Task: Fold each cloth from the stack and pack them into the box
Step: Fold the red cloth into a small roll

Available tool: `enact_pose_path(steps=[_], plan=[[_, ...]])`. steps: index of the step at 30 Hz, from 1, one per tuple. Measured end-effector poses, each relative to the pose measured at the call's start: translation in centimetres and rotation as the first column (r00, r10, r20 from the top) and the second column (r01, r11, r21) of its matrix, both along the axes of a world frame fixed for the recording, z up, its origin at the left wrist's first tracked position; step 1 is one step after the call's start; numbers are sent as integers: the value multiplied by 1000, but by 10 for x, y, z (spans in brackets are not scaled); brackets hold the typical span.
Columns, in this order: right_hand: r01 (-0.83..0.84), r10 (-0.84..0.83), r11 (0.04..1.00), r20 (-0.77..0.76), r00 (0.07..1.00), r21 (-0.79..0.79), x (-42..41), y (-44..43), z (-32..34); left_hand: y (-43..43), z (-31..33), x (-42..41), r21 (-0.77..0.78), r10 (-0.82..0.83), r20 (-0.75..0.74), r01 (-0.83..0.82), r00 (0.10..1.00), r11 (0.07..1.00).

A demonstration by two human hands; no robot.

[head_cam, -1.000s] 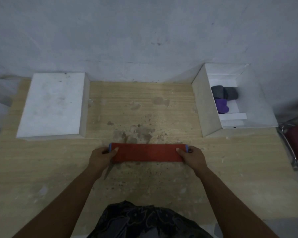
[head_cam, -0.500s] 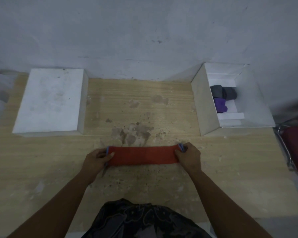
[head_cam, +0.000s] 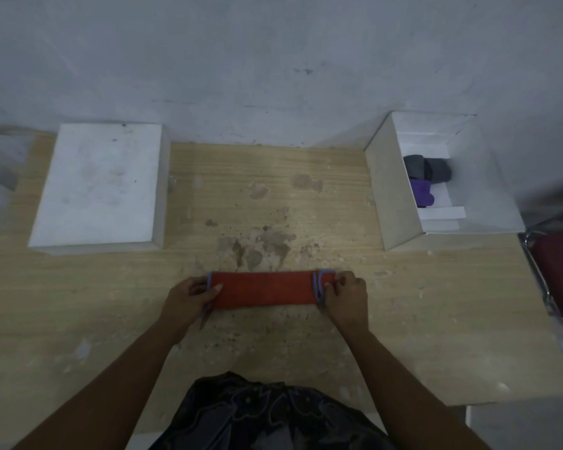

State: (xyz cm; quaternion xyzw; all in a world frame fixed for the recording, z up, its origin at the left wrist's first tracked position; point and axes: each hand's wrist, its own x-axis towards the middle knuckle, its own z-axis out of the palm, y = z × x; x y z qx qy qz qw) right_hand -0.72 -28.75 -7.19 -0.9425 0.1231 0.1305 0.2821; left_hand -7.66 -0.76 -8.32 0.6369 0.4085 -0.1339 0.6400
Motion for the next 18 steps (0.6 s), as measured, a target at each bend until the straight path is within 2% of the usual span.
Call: enact_pose_path(steps=[5, 13, 18], plan=[[64, -61, 997, -73, 995, 31, -2, 5, -2, 3, 2, 0, 1, -47, 0, 47, 999, 999], [7, -6, 1000, -36, 999, 18, 4, 22, 2, 7, 0, 0, -69, -23, 14, 24, 1000, 997], [-108, 107, 994, -21, 994, -28, -5, 50, 6, 16, -8, -3, -104, -35, -12, 34, 999, 994]])
